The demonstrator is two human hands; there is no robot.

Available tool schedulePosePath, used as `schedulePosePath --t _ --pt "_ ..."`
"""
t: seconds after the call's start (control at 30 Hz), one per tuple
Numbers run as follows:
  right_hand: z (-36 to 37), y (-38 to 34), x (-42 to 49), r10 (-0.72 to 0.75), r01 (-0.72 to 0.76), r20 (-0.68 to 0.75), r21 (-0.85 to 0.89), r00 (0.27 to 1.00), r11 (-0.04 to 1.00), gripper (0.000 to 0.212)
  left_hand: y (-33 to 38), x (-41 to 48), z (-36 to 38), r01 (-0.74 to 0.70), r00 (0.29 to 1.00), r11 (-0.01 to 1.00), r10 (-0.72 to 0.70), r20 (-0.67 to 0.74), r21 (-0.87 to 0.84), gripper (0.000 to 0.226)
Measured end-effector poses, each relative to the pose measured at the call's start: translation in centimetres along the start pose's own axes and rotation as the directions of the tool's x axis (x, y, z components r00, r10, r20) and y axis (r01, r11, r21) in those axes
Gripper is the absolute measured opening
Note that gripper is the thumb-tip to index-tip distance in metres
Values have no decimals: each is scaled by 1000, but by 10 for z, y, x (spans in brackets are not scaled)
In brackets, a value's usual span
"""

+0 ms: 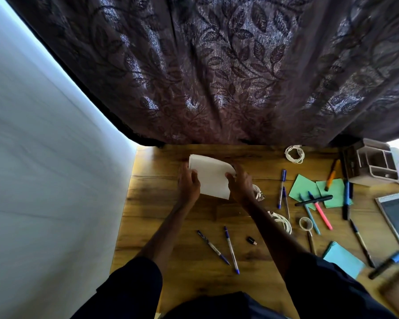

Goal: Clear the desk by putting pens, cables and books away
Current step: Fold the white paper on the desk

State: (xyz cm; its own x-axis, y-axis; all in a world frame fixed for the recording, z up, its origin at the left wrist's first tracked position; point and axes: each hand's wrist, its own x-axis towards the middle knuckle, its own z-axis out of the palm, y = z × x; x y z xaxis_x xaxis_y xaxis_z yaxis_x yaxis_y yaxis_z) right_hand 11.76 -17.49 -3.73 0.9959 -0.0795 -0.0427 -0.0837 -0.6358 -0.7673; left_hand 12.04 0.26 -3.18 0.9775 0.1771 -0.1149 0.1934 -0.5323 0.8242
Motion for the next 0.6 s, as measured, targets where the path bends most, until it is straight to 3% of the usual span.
schedulePosePath --t 0.13,0.23,0.4,0.6 --pt "-12 -6 9 86 -86 20 35 996 996 31 3 6 -8 -21 1000 1000 21 -5 -11 28" --pt "-30 -16 14 130 -130 6 168 991 977 27 12 10 -20 -57 998 997 59 36 -46 32" --pt "-61 -32 11 58 -49 -44 179 997 983 7 33 7 -33 -70 989 988 87 118 -138 37" --pt "-88 -29 -12 120 -121 22 295 993 948 21 57 -14 -40 -123 969 986 145 201 -116 38"
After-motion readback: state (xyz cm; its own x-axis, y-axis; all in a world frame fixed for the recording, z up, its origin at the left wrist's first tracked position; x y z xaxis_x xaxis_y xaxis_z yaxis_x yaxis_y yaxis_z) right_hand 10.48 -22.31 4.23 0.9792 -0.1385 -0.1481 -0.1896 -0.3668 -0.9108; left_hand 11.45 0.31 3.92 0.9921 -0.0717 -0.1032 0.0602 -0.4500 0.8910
